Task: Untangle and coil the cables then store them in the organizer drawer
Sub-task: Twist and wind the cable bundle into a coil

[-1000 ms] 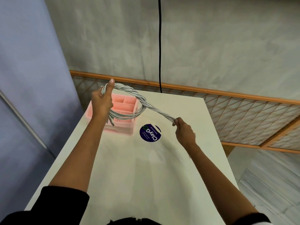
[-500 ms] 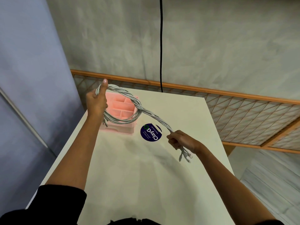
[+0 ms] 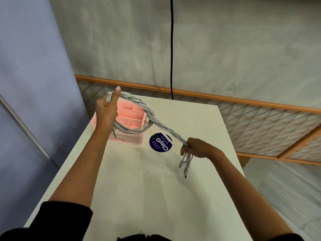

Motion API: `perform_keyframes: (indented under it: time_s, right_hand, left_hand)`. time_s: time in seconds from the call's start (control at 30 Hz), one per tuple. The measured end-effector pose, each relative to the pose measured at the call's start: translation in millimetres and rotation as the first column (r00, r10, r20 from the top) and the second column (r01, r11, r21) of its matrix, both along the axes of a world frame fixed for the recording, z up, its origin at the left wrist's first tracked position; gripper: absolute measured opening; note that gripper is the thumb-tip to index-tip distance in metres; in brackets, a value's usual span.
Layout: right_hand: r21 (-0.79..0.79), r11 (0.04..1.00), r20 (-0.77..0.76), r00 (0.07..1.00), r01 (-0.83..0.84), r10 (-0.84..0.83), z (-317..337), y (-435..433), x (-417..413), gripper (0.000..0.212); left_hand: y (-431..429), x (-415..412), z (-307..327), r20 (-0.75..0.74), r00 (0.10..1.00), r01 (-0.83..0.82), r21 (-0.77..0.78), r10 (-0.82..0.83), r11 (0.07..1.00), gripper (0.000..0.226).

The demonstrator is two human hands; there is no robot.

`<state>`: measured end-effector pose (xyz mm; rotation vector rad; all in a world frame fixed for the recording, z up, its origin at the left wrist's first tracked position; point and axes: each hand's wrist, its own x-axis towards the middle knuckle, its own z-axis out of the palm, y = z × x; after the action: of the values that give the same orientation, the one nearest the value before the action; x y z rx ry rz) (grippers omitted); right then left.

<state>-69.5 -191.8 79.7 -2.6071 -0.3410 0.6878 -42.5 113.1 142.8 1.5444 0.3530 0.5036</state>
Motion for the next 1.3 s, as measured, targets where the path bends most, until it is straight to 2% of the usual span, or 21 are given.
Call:
perform_keyframes:
  time_s: [0.03, 0.1, 0.17, 0.23, 0.37, 0.43, 0.53, 0.57, 0.67, 0.73, 0.77, 0.8, 0.87, 0.93, 1.0, 1.07, 1.1, 1.13, 1.2, 1.3]
  right_hand:
    - [0.124, 0.991, 0.068, 0.996, 0.051, -0.060, -3, -3, -1, 0.023]
    - [0.451, 0.879, 0.055, 0.978, 0.154, -0.199, -10, -8, -7, 0.024]
    - [0.642, 0.727, -0.094, 0.966, 0.244, -0.242, -15, -8, -13, 0.026]
    - [0.733, 0.581, -0.277, 0.935, 0.355, -0.222, -21, -5, -19, 0.026]
    - [0.783, 0.462, -0.397, 0.906, 0.417, -0.146, -22, -7, -27, 0.026]
    - [0.795, 0.416, -0.457, 0.887, 0.440, -0.065, -20, -12, -29, 0.035]
    - [0.767, 0.426, -0.521, 0.853, 0.480, -0.023, -16, -12, -28, 0.053]
    - [0.763, 0.401, -0.550, 0.835, 0.507, -0.009, -16, -10, -27, 0.056]
    - [0.785, 0.159, -0.614, 0.786, 0.599, 0.073, -18, -4, -23, 0.060]
    - [0.805, 0.003, -0.593, 0.803, 0.594, 0.066, -20, -1, -23, 0.057]
    - [0.817, -0.042, -0.574, 0.818, 0.576, 0.044, -20, 2, -23, 0.053]
    - [0.829, -0.049, -0.557, 0.831, 0.557, 0.008, -21, 5, -23, 0.049]
    - [0.847, 0.057, -0.522, 0.848, 0.528, -0.091, -21, 11, -24, 0.051]
    - [0.836, 0.238, -0.467, 0.869, 0.494, -0.166, -24, 17, -29, 0.049]
    - [0.773, 0.478, -0.358, 0.909, 0.417, -0.215, -26, 27, -36, 0.043]
    - [0.591, 0.754, -0.213, 0.957, 0.286, -0.195, -28, 39, -42, 0.049]
    - [0.467, 0.857, -0.144, 0.975, 0.217, -0.169, -30, 44, -43, 0.049]
    - [0.345, 0.924, -0.073, 0.986, 0.167, -0.151, -33, 46, -41, 0.046]
    - [0.164, 0.979, 0.019, 0.991, 0.124, -0.129, -38, 49, -36, 0.036]
    - [0.050, 0.995, -0.010, 0.997, 0.082, -0.082, -36, 58, -19, 0.031]
  left_hand:
    - [2, 1, 1, 0.009, 1.000, -0.007, -0.023, 0.007, 1.000, 0.047]
    - [8, 2, 4, 0.016, 1.000, -0.013, -0.053, 0.014, 0.999, 0.046]
    - [11, 2, 6, 0.019, 1.000, -0.020, -0.039, 0.020, 0.999, 0.048]
    - [11, 3, 7, 0.027, 0.999, -0.018, -0.020, 0.018, 1.000, 0.049]
    - [16, 4, 8, 0.014, 1.000, -0.018, -0.030, 0.018, 0.999, 0.052]
    - [19, 4, 7, 0.008, 1.000, -0.017, -0.037, 0.017, 0.999, 0.054]
    - [17, 2, 6, 0.002, 1.000, -0.003, -0.099, 0.003, 0.995, 0.050]
    - [16, 2, 6, 0.005, 1.000, 0.009, -0.125, -0.009, 0.992, 0.047]
    - [7, -2, 5, 0.037, 0.999, 0.045, -0.230, -0.037, 0.972, 0.042]
    - [-3, -6, 3, 0.072, 0.996, 0.074, -0.316, -0.054, 0.946, 0.043]
    - [-9, -9, 3, 0.082, 0.994, 0.090, -0.351, -0.065, 0.932, 0.044]
    - [-14, -11, 3, 0.090, 0.993, 0.102, -0.381, -0.073, 0.919, 0.045]
    - [-21, -15, 7, 0.110, 0.990, 0.126, -0.422, -0.088, 0.898, 0.046]
    - [-23, -17, 13, 0.135, 0.985, 0.153, -0.417, -0.105, 0.896, 0.046]
    - [-23, -17, 19, 0.163, 0.979, 0.177, -0.385, -0.122, 0.906, 0.048]
    - [-24, -17, 23, 0.176, 0.973, 0.201, -0.348, -0.147, 0.915, 0.049]
    - [-25, -18, 25, 0.174, 0.970, 0.217, -0.325, -0.167, 0.921, 0.051]
    - [-27, -19, 26, 0.168, 0.967, 0.236, -0.299, -0.193, 0.924, 0.052]
    - [-30, -22, 27, 0.165, 0.955, 0.283, -0.265, -0.246, 0.922, 0.057]
    - [-35, -27, 28, 0.177, 0.933, 0.350, -0.243, -0.313, 0.905, 0.061]
